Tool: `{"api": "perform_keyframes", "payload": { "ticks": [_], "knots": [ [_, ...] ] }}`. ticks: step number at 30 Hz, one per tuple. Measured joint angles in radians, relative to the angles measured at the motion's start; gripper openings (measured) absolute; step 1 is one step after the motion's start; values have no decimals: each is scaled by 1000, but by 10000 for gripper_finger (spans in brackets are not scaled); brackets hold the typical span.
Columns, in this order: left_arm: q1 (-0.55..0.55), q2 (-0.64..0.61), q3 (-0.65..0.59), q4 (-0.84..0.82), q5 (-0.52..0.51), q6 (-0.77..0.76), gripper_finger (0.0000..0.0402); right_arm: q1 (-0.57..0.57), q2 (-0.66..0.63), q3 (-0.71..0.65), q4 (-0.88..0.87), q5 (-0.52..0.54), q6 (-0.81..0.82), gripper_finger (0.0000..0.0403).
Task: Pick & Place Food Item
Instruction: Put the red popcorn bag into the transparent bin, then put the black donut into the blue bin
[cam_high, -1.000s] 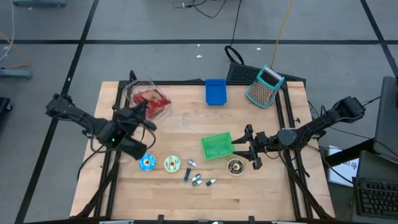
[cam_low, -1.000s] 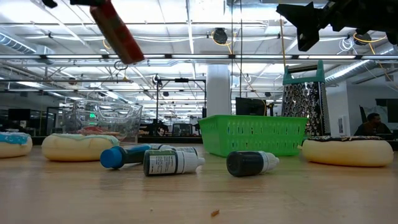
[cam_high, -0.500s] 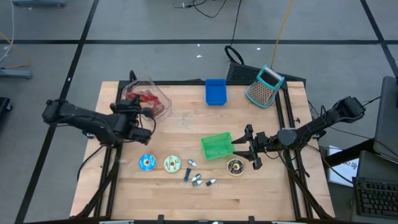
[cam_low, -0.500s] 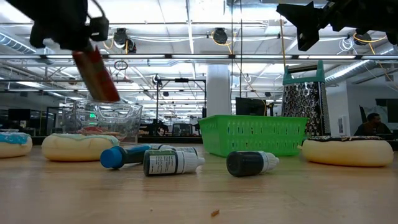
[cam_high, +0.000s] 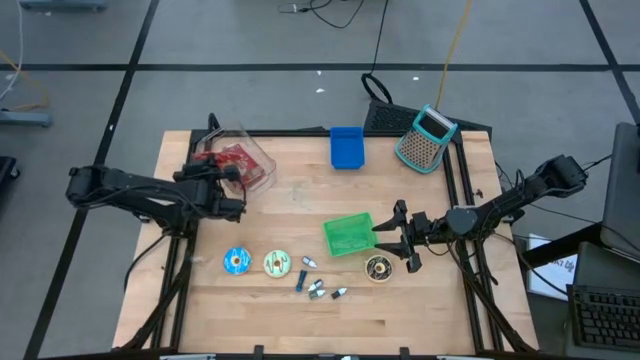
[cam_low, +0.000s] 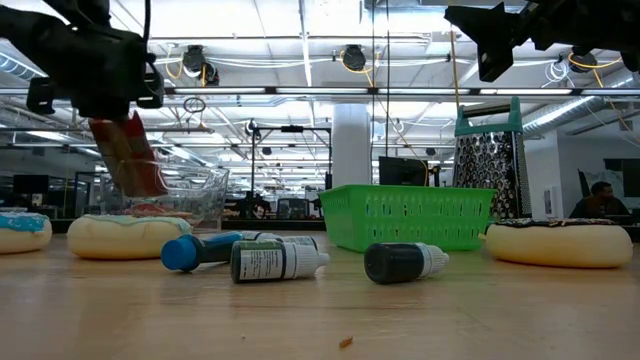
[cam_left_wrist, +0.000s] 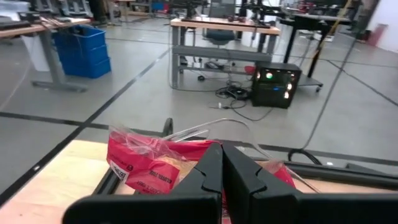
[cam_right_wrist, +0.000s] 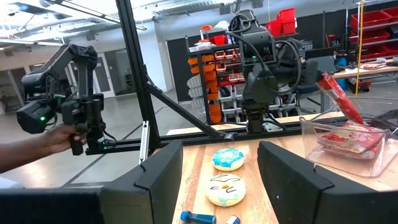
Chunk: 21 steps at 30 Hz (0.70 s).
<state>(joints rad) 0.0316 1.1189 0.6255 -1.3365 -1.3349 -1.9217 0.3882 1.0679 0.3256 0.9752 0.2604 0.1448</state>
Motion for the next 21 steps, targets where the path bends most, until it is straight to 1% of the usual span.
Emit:
{"api": "perform_keyframes", "payload": {
  "ticks": [8, 13, 17, 21],
  "knots": [
    [103, 0, -1, 123, 5, 161, 0, 0, 0, 0, 0, 0, 0, 196],
    [159, 0, -1, 275, 19, 267, 9, 0, 0, 0, 0, 0, 0, 196],
    [208, 0, -1, 374, 77, 321, 18, 0, 0, 0, 0, 0, 0, 196],
    [252, 0, -1, 455, 160, 384, 15, 0, 0, 0, 0, 0, 0, 196]
  ]
}}
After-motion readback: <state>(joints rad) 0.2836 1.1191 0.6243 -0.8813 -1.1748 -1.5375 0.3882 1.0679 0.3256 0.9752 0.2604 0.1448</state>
